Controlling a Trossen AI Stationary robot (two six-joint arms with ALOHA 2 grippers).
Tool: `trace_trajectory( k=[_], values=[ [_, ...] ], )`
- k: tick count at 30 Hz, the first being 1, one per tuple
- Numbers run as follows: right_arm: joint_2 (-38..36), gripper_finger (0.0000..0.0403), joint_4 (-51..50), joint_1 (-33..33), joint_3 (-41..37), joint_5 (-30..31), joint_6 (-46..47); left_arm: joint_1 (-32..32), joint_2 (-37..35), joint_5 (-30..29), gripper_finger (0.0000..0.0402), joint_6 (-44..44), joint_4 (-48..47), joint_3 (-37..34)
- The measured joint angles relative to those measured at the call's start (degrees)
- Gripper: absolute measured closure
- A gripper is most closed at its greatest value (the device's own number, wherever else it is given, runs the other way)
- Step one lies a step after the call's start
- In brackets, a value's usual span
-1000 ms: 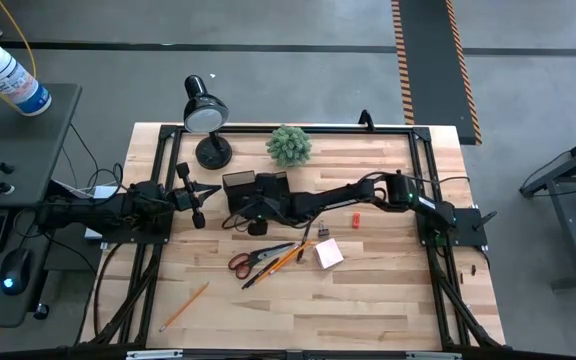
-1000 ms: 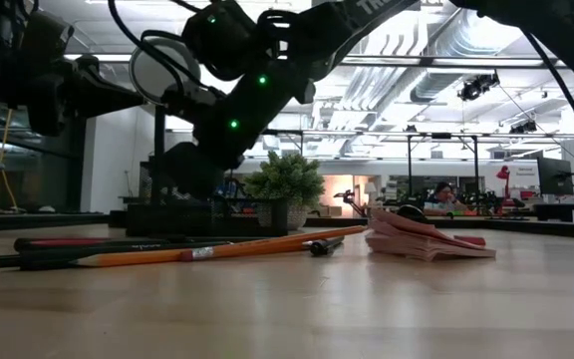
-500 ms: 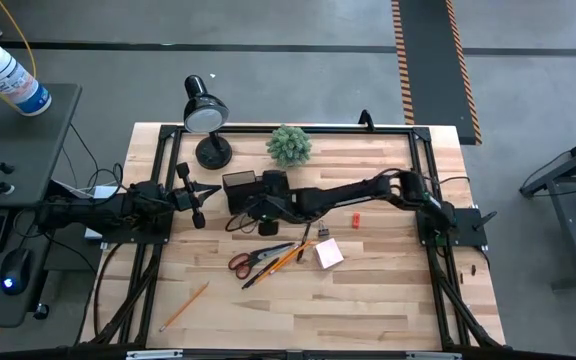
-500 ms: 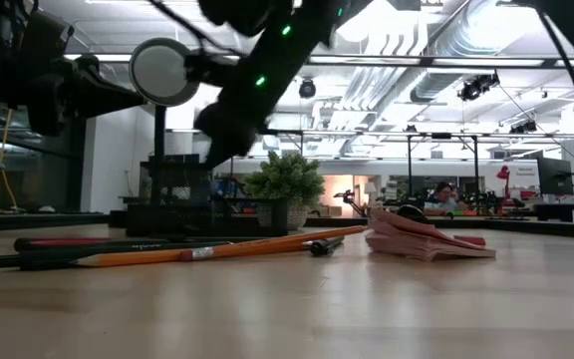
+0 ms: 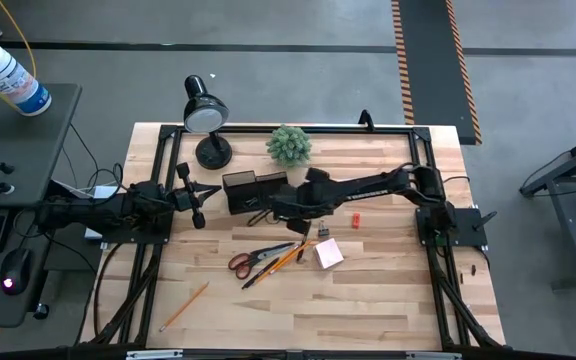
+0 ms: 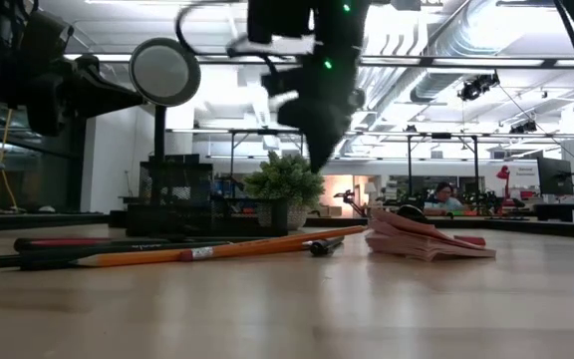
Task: Pick and place office supplies into organizer
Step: Put the clip binder into the black organizer
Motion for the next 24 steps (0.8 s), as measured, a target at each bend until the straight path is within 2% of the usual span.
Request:
trace_trajectory(
  k=[15, 24],
  values=[
    [-1.1, 0.0290, -5.2, 0.0, -11.5, -0.5, 11.9, 0.0, 0.0, 0.8, 0.0401, -0.3, -0.1, 0.0],
    [-9.0, 0.0290, -5.3, 1.2, -18.4, -0.4, 22.0, 0.0, 0.0, 0.8, 0.0401, -0.3, -0.1, 0.0]
  ],
)
